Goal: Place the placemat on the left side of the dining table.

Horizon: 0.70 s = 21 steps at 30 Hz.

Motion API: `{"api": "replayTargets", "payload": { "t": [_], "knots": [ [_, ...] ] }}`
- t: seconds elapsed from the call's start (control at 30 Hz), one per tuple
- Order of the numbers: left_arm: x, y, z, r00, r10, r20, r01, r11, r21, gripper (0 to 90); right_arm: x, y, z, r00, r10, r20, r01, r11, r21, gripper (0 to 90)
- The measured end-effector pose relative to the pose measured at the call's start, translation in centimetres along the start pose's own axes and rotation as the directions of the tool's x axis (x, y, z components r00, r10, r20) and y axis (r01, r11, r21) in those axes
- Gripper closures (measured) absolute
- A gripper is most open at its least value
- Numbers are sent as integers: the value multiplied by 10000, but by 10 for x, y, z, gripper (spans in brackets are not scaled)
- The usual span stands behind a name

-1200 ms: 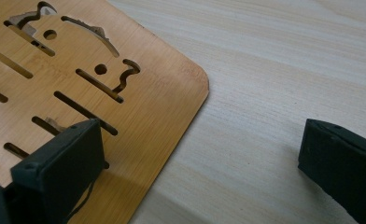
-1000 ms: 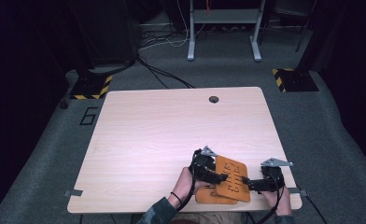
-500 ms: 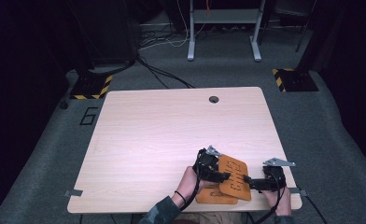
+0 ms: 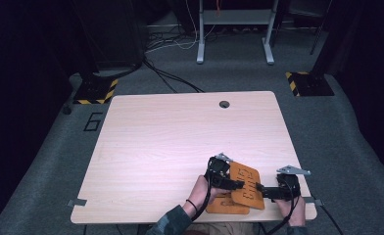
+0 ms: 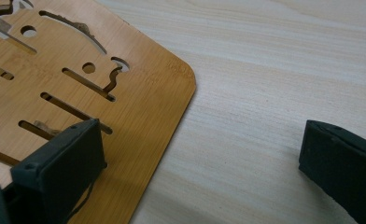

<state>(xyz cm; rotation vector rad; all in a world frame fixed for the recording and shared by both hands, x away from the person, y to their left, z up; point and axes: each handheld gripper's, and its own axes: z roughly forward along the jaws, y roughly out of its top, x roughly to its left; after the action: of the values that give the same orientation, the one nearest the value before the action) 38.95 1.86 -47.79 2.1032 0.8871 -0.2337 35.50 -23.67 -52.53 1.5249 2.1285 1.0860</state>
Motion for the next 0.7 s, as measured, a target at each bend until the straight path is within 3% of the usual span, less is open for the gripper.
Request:
{"api": "replayTargets", "payload": {
  "t": [0.43,0.7],
  "knots": [
    [-1,3,5,9996,-97,275,103,9997,-231,621,1,-1,-2,9996,1,274,5,9998,-220,0],
    [-1,8,6,9988,-213,443,233,9987,-446,673,0,-3,-6,9977,289,609,-239,9964,-818,4]
  ]
}}
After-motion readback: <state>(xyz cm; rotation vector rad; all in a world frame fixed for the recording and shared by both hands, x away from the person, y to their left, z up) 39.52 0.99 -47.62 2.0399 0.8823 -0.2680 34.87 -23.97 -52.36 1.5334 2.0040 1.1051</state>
